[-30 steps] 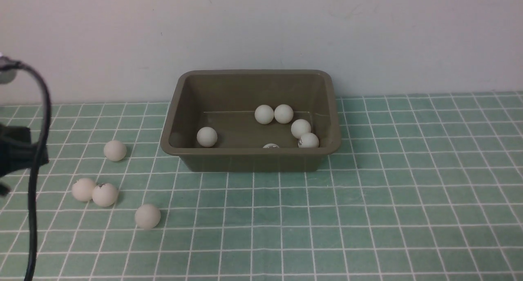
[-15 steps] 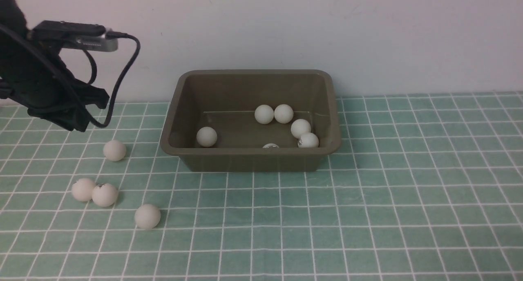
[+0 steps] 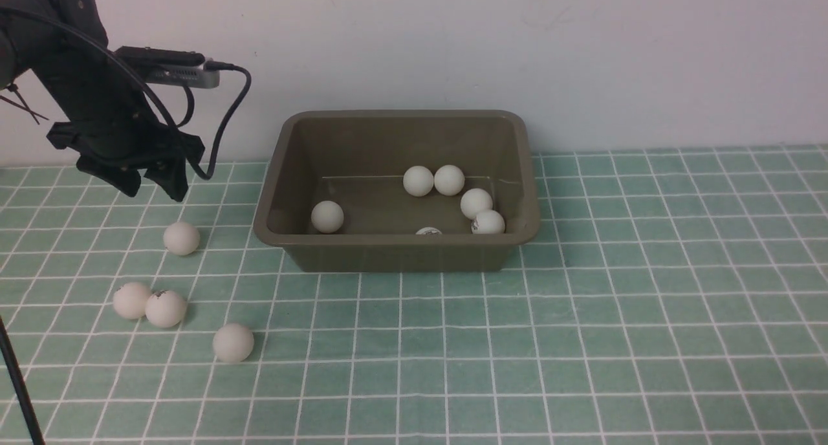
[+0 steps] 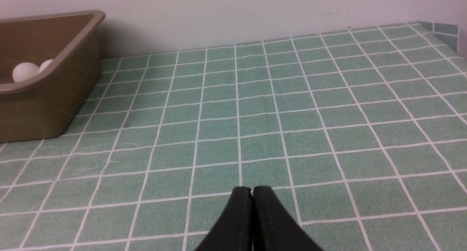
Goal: Put the table tennis balls in the box on the green coffee tablecloth.
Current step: 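Reach for and grasp a ping pong ball on the table beside the basket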
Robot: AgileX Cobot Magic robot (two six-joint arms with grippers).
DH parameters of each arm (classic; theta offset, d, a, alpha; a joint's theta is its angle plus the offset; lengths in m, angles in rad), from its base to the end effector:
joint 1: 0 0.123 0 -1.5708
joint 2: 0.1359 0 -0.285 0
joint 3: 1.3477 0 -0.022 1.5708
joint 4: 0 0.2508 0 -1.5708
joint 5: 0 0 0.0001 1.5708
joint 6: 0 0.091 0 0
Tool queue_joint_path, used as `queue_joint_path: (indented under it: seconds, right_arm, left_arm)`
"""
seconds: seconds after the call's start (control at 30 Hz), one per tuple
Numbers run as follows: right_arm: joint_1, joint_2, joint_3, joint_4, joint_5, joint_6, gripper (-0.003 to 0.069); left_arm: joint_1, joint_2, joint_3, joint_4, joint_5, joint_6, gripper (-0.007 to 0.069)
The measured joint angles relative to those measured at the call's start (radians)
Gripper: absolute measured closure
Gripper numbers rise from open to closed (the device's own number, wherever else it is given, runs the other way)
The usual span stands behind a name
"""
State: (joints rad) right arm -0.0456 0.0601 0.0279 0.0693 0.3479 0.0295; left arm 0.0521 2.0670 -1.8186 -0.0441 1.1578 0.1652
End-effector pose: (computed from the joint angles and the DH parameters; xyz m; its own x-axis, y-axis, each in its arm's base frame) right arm 0.0568 -0.0004 0.1692 -0.3369 0.1100 -0.9351 0.0555 0.9937 0.0969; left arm 0.4416 0.0193 0.2463 -0.9627 0.0968 -0.2525 0.1006 0.9949 -0.0020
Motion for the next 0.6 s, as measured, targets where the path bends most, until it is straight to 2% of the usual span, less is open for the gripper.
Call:
queue_joint_path:
  seconds: [0.07, 0.23, 0.6]
  right_arm:
    - [0.0, 0.0, 0.0, 0.0, 0.0, 0.0, 0.0669]
    - [0.0, 0.0, 0.0, 0.0, 0.0, 0.0, 0.0669]
    - [0.0, 0.0, 0.0, 0.0, 0.0, 0.0, 0.0669]
  left_arm:
    - [-0.001, 0.0, -0.001, 0.0, -0.031, 0.001, 0.0178]
    - [-0.002, 0.009, -0.002, 0.006, -0.041, 0.002, 0.0118]
    - [-0.002, 0.132, -0.003, 0.032, -0.096, 0.002, 0.0111]
